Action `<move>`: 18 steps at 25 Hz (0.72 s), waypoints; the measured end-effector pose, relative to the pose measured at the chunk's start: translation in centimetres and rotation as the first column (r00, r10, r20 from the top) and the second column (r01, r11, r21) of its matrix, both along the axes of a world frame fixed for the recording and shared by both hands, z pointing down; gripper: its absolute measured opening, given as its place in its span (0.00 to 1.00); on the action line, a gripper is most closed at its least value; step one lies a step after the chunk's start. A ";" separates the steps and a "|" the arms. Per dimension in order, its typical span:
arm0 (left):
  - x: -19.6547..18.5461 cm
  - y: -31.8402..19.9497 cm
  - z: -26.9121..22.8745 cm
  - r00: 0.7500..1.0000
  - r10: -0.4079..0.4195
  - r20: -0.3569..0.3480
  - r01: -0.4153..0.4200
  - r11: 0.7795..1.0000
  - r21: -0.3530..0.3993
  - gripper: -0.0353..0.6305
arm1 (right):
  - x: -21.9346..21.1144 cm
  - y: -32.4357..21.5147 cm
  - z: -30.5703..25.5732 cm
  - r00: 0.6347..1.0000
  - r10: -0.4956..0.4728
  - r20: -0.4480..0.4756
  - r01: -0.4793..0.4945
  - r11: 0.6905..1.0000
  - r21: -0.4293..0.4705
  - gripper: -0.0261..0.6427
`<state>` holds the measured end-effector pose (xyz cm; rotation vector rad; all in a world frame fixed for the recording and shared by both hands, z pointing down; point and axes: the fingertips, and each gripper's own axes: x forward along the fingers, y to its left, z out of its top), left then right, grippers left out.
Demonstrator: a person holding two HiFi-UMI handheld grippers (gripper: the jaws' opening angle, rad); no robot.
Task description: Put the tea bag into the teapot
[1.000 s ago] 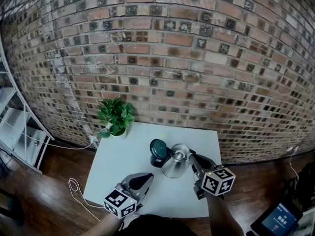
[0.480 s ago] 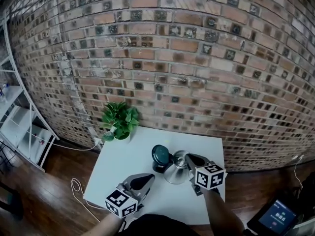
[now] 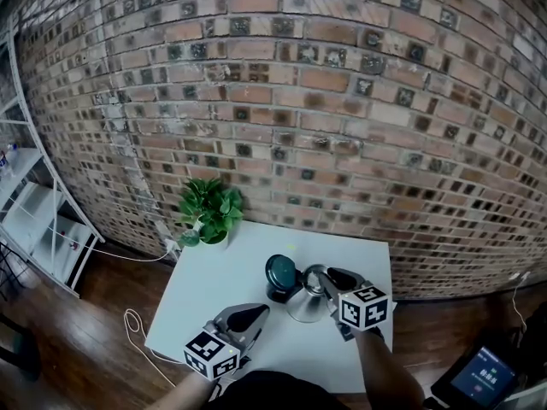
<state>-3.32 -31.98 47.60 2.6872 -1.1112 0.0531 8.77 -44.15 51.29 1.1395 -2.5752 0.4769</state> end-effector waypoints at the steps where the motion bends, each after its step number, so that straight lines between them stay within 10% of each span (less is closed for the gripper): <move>1: 0.0 0.0 0.0 1.000 0.000 0.000 0.000 1.000 -0.003 0.06 | 0.0 0.0 0.0 1.000 0.002 0.001 -0.002 1.000 0.000 0.17; 18: -0.2 1.1 -0.7 0.998 0.063 -0.005 -0.063 0.998 0.015 0.06 | 2.4 6.2 -5.5 0.991 0.037 0.129 -0.048 0.995 0.083 0.17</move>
